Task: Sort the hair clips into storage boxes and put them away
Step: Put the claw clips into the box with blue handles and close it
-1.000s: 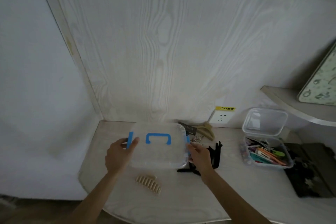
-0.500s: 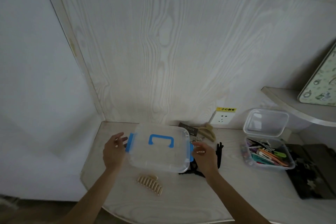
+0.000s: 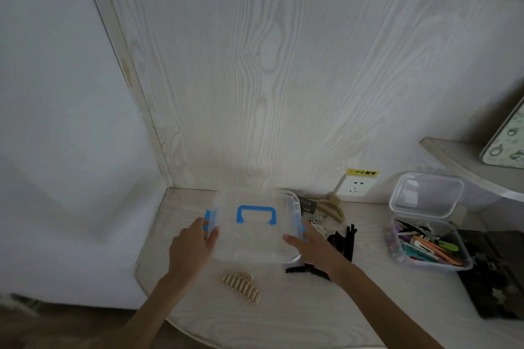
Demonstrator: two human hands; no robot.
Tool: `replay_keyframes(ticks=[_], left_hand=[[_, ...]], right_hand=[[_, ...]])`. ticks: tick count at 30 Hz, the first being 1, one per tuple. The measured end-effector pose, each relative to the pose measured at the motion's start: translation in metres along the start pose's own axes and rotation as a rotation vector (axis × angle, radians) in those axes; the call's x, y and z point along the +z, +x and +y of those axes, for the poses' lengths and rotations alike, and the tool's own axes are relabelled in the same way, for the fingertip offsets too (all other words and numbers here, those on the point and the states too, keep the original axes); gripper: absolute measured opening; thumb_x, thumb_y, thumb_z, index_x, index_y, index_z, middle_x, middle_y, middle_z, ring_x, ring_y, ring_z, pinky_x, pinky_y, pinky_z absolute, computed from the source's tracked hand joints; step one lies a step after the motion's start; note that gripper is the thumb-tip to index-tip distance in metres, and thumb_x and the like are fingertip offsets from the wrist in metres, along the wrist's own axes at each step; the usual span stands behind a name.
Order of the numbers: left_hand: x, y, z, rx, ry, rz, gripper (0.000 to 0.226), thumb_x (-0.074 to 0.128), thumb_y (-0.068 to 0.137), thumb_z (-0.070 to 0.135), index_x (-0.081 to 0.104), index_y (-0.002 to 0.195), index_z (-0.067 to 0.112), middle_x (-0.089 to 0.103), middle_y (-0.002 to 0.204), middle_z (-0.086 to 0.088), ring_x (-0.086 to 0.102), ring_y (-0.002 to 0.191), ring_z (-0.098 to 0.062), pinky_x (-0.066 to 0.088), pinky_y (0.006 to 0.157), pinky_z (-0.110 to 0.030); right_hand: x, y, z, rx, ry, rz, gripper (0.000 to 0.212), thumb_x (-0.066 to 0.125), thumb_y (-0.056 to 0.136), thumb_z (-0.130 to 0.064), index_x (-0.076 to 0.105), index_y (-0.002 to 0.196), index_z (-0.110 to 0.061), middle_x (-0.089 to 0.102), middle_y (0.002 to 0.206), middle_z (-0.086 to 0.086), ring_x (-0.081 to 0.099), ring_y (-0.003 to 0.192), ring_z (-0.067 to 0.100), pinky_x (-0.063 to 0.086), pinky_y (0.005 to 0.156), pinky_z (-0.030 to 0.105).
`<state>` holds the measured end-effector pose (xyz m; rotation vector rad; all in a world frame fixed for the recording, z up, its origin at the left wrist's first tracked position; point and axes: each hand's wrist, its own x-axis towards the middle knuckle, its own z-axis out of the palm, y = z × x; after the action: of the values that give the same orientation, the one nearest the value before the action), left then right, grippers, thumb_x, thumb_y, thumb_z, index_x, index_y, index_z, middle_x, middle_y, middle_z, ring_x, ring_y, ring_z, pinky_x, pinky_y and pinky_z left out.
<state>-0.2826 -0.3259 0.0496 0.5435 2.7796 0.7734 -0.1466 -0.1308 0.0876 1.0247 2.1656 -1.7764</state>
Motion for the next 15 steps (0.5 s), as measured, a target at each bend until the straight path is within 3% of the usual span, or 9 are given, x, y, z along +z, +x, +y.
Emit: replay_keyframes(ticks=[3, 6, 8, 10, 12, 15], left_hand=[[-0.005, -0.007, -0.005, 0.018, -0.041, 0.052, 0.037, 0.048, 0.092, 0.043, 0.054, 0.118, 0.018, 0.066, 0.111, -0.001, 0.064, 0.094, -0.013, 0.047, 0.07, -0.019], [-0.016, -0.011, -0.012, 0.074, -0.112, 0.185, 0.034, 0.061, 0.085, 0.041, 0.062, 0.112, 0.021, 0.064, 0.111, 0.001, 0.059, 0.093, -0.012, 0.04, 0.07, -0.016], [-0.028, -0.012, -0.011, 0.063, -0.265, 0.236, 0.033, 0.065, 0.083, 0.037, 0.063, 0.111, 0.021, 0.066, 0.104, 0.003, 0.061, 0.085, -0.009, 0.042, 0.067, -0.015], [-0.044, -0.01, -0.005, 0.078, -0.4, 0.319, 0.034, 0.066, 0.081, 0.035, 0.063, 0.112, 0.02, 0.066, 0.099, 0.006, 0.064, 0.082, -0.008, 0.049, 0.072, -0.019], [-0.055, -0.003, 0.003, 0.092, -0.528, 0.412, 0.034, 0.067, 0.082, 0.027, 0.064, 0.114, 0.017, 0.066, 0.099, 0.005, 0.064, 0.085, -0.01, 0.051, 0.079, -0.025], [-0.058, 0.017, 0.011, 0.023, -0.592, 0.436, 0.031, 0.062, 0.087, 0.025, 0.064, 0.115, 0.012, 0.069, 0.108, -0.004, 0.065, 0.095, -0.016, 0.049, 0.087, -0.027]], right_hand=[[-0.005, 0.007, 0.002, 0.05, 0.143, 0.054, 0.05, 0.059, 0.089, -0.018, 0.036, 0.134, -0.021, 0.047, 0.13, 0.005, 0.048, 0.115, 0.022, 0.039, 0.101, 0.036], [-0.009, 0.009, 0.009, -0.031, 0.019, 0.22, 0.043, 0.063, 0.086, -0.021, 0.05, 0.127, -0.017, 0.049, 0.131, 0.007, 0.051, 0.116, 0.023, 0.045, 0.1, 0.038], [-0.012, 0.003, 0.002, -0.144, 0.025, 0.293, 0.032, 0.062, 0.087, -0.015, 0.059, 0.119, -0.013, 0.057, 0.12, 0.003, 0.057, 0.107, 0.02, 0.051, 0.091, 0.033], [-0.014, 0.0, -0.012, -0.29, 0.024, 0.321, 0.023, 0.058, 0.087, -0.005, 0.065, 0.107, -0.014, 0.066, 0.098, -0.014, 0.062, 0.091, 0.005, 0.053, 0.082, 0.022], [-0.012, 0.001, -0.032, -0.382, 0.033, 0.299, 0.029, 0.053, 0.087, 0.002, 0.061, 0.105, -0.021, 0.067, 0.084, -0.021, 0.062, 0.081, -0.001, 0.049, 0.074, 0.014], [-0.004, 0.018, -0.05, -0.348, 0.11, 0.259, 0.039, 0.051, 0.091, -0.002, 0.049, 0.126, -0.02, 0.063, 0.107, 0.001, 0.06, 0.095, 0.015, 0.049, 0.081, 0.027]])
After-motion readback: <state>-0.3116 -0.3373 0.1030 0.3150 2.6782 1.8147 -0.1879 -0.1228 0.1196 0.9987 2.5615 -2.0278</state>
